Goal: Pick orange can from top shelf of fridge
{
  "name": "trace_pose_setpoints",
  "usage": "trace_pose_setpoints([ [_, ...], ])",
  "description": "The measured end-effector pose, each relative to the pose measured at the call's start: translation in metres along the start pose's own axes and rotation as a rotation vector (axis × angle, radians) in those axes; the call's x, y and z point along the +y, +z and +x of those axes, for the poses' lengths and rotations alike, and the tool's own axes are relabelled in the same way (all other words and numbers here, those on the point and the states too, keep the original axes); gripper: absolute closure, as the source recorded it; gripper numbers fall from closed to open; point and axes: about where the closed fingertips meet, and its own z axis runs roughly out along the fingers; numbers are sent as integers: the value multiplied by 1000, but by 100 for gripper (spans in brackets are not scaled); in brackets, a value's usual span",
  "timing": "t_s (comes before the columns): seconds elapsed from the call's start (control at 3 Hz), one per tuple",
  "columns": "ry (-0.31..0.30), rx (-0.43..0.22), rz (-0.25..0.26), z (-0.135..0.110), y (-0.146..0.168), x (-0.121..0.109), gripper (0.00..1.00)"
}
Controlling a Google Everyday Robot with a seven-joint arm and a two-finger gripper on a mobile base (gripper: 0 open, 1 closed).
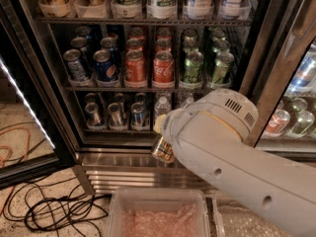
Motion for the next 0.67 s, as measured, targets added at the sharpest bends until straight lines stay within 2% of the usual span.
trace_pose_setpoints([
  [0.33,28,120,-59,25,-2,32,100],
  [0.67,32,133,-66,29,-4,35,100],
])
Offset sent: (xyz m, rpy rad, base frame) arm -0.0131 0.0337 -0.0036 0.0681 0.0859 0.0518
